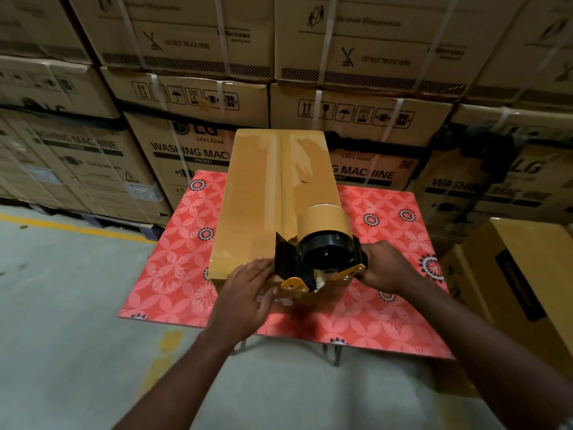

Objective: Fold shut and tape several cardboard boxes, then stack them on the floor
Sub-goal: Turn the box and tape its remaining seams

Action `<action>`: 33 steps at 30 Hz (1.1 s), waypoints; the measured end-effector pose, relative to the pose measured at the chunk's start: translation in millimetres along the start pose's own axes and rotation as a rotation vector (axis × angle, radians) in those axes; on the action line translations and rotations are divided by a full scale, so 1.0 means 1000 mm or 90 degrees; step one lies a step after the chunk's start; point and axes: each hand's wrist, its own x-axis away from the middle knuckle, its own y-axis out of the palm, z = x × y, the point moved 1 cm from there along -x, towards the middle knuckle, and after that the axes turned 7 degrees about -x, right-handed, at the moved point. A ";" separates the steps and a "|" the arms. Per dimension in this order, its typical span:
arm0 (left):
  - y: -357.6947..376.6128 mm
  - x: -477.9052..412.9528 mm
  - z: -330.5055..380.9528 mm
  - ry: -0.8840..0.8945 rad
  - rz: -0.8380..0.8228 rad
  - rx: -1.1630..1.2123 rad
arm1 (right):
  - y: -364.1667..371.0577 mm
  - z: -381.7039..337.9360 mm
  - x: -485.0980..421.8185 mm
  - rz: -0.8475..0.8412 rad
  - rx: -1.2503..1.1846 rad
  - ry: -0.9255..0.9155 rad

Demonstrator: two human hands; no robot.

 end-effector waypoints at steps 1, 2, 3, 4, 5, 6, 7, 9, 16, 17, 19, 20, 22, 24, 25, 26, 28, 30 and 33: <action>-0.001 0.000 0.000 0.000 0.002 0.004 | -0.006 0.007 0.004 0.002 0.007 0.009; -0.001 0.000 0.000 -0.001 -0.002 0.006 | -0.014 0.018 0.009 0.008 0.020 0.015; -0.001 0.000 0.000 -0.003 -0.005 0.007 | -0.024 0.031 0.017 0.016 0.035 0.021; 0.000 0.001 0.000 -0.007 -0.005 0.009 | -0.034 0.044 0.024 0.033 0.053 0.024; 0.001 0.001 0.001 -0.015 -0.003 0.015 | -0.043 0.056 0.031 0.052 0.064 0.027; 0.002 0.001 0.002 -0.025 0.001 0.022 | -0.049 0.065 0.038 0.069 0.064 0.032; 0.003 0.001 0.004 -0.037 0.008 0.025 | -0.053 0.070 0.043 0.083 0.058 0.035; 0.007 -0.001 0.011 -0.070 0.026 0.007 | -0.051 0.076 0.047 0.087 0.051 0.036; 0.045 -0.024 0.089 0.044 -0.083 -0.070 | -0.044 0.082 0.045 0.057 -0.007 0.030; 0.050 -0.030 0.099 0.067 -0.095 -0.085 | -0.044 0.080 0.046 0.055 -0.018 0.029; 0.056 -0.038 0.108 0.081 -0.095 -0.102 | -0.043 0.080 0.046 0.059 -0.036 0.022; 0.059 -0.040 0.108 0.079 -0.087 -0.104 | -0.043 0.081 0.045 0.058 -0.050 0.014; 0.062 -0.038 0.107 0.061 -0.072 -0.085 | -0.042 0.082 0.046 0.058 -0.066 -0.011; 0.063 -0.037 0.106 0.042 -0.051 -0.069 | -0.039 0.080 0.045 0.059 -0.076 -0.014; 0.064 -0.038 0.106 0.036 -0.040 -0.061 | -0.040 0.080 0.045 0.060 -0.089 0.001; 0.065 -0.037 0.106 0.033 -0.026 -0.053 | -0.040 0.085 0.046 0.065 -0.100 0.011; 0.066 -0.037 0.107 0.037 0.008 -0.027 | -0.043 0.100 0.050 0.069 -0.088 0.036; 0.067 -0.036 0.107 0.036 0.019 -0.009 | -0.050 0.124 0.063 0.084 -0.059 0.075; 0.071 -0.037 0.109 0.017 0.024 0.004 | -0.062 0.148 0.084 0.114 -0.038 0.156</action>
